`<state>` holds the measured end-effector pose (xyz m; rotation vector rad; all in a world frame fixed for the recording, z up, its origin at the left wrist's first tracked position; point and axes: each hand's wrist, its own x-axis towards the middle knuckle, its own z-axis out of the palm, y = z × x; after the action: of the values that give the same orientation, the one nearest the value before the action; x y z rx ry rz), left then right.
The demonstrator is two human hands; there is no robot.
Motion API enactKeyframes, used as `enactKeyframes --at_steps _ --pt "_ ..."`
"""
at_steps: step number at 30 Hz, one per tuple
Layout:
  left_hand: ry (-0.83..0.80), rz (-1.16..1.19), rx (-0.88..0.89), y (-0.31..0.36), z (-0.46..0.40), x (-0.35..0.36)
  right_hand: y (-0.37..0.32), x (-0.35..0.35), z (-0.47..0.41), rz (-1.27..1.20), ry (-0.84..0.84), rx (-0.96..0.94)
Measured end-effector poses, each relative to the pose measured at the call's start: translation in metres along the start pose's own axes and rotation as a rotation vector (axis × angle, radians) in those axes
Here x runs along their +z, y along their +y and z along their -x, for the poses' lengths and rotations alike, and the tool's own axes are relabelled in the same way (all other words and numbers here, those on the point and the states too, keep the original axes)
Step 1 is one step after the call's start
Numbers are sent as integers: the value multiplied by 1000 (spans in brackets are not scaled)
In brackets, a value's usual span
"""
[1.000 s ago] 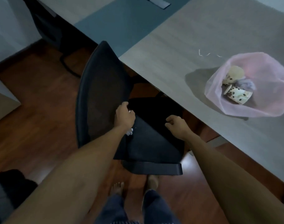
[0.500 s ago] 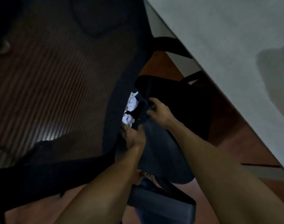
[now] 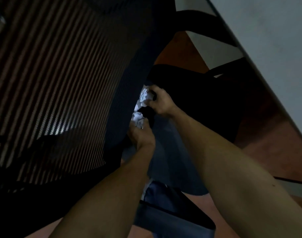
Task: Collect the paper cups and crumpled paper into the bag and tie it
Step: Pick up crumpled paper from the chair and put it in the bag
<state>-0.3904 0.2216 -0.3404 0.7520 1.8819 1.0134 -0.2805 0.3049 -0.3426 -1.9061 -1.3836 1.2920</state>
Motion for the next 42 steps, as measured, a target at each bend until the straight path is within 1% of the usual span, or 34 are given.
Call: enactKeyframes --at_steps 2,5,7,9,11,13,15,17,18,19,22,25,26,28,32,35,38,42 --pt "-42 -41 -34 9 7 -7 -2 -7 14 0 28 21" --pt "-122 -198 -85 28 20 -24 -7 -22 42 20 117 133" --pt "-189 -252 -129 42 32 -38 -13 -32 67 163 79 217" --pt "-217 -261 -168 48 38 -46 -12 -36 79 290 34 262" --pt "-240 -239 -178 46 38 -47 -14 -35 78 320 -16 221" --pt "-227 -254 -155 37 32 -43 -9 -28 65 393 -128 133" --pt "-207 -303 -147 21 22 -39 -3 -21 54 495 -224 91" --pt "-183 -427 -106 10 16 -38 2 -10 45 550 -212 27" --pt "-167 -392 -94 8 14 -38 4 -4 44 543 -190 5" --pt "-166 -375 -105 7 13 -39 7 0 45 524 -155 1" --pt "-243 -529 -164 17 22 -49 11 -3 66 449 -36 70" --pt "-277 -432 -143 36 34 -55 7 -22 102 335 151 159" --pt "-289 -441 -107 45 38 -55 4 -31 116 281 221 186" --pt "-366 -475 -32 70 51 -56 -7 -51 146 170 342 224" --pt "-504 -472 85 137 80 -64 -42 -88 209 25 493 261" --pt "-594 -453 165 192 102 -75 -81 -107 263 -47 620 266" --pt "-706 -450 326 243 121 -89 -123 -121 312 -114 758 299" --pt "-863 -474 552 294 151 -97 -163 -144 372 -143 989 325"
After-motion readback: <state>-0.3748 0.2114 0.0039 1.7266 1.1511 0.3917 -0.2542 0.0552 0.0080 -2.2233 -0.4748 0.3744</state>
